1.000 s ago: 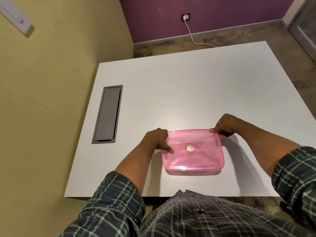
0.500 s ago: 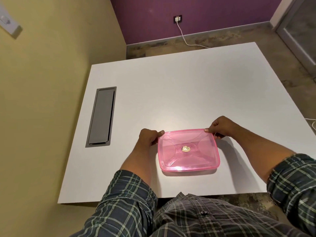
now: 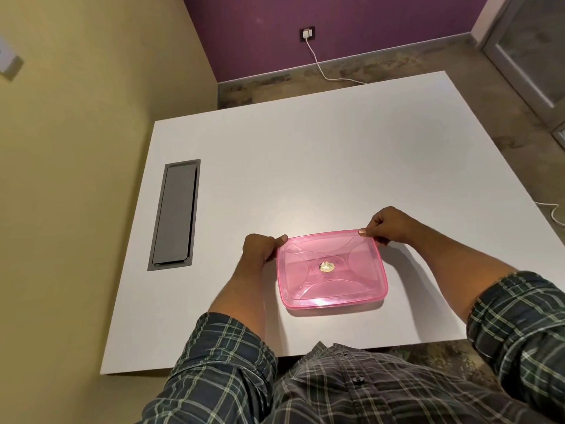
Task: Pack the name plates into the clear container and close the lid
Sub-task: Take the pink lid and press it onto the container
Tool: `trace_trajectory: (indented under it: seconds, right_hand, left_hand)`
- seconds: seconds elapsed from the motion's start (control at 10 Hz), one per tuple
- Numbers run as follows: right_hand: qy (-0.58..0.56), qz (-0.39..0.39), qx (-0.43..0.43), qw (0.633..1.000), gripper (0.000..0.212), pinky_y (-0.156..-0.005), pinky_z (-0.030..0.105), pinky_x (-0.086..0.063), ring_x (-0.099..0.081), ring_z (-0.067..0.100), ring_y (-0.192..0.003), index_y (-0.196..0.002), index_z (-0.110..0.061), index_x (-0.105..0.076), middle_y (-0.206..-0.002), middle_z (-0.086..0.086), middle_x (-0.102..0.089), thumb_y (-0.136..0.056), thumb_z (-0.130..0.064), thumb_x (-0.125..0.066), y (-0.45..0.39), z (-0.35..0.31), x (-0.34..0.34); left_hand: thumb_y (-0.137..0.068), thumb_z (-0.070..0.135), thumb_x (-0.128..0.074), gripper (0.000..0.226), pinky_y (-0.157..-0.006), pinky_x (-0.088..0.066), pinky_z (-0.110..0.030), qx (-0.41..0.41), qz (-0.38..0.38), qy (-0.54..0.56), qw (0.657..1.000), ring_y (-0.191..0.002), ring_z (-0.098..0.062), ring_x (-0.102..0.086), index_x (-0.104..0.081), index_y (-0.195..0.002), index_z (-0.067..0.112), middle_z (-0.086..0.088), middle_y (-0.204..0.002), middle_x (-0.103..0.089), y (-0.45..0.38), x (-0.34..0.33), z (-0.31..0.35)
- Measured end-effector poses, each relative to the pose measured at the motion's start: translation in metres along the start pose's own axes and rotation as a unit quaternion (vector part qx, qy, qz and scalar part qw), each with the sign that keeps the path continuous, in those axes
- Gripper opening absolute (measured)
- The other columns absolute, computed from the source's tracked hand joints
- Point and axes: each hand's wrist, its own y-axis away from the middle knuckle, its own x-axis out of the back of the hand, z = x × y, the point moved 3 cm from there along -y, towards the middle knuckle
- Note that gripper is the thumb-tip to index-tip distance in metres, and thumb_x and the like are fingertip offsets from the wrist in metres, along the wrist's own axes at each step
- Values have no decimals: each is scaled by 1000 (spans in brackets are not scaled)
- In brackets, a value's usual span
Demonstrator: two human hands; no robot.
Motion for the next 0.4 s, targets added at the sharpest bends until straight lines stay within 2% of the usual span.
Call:
trace_trajectory:
  seconds: [0.1,0.2,0.3,0.4]
  right_hand:
    - [-19,5,17,1000,33,-55,30,-52,-61,21,-53,-74,8,-69,-60,15,-65,-78,-21,-85,2,2,1]
    - [-5,10,34,999,30,-52,28,-52,-64,19,-52,-73,1,-71,-60,12,-68,-79,-26,-84,7,2,-1]
    - [17,44,73,996,24,-49,25,-52,-70,17,-58,-76,-15,-75,-67,3,-73,-81,-38,-79,15,3,-2]
    - [64,67,94,991,23,-59,26,-52,-70,15,-69,-86,-24,-75,-78,-5,-72,-83,-47,-73,22,5,-7]
  left_hand:
    - [-79,28,-84,47,-72,-46,-31,-54,-7,-27,998,-61,-26,-52,-50,-53,8,-12,-59,-54,6,2,1]
    - [-81,29,-81,39,-71,-49,-33,-122,10,-75,990,-62,-28,-58,-59,-59,5,-13,-62,-62,12,4,2]
    - [-87,32,-70,26,-76,-52,-33,-220,31,-179,958,-82,-26,-66,-68,-82,7,-4,-81,-70,23,1,9]
    - [-91,36,-62,25,-84,-52,-35,-261,58,-255,929,-99,-24,-64,-68,-102,15,0,-101,-68,32,-2,13]
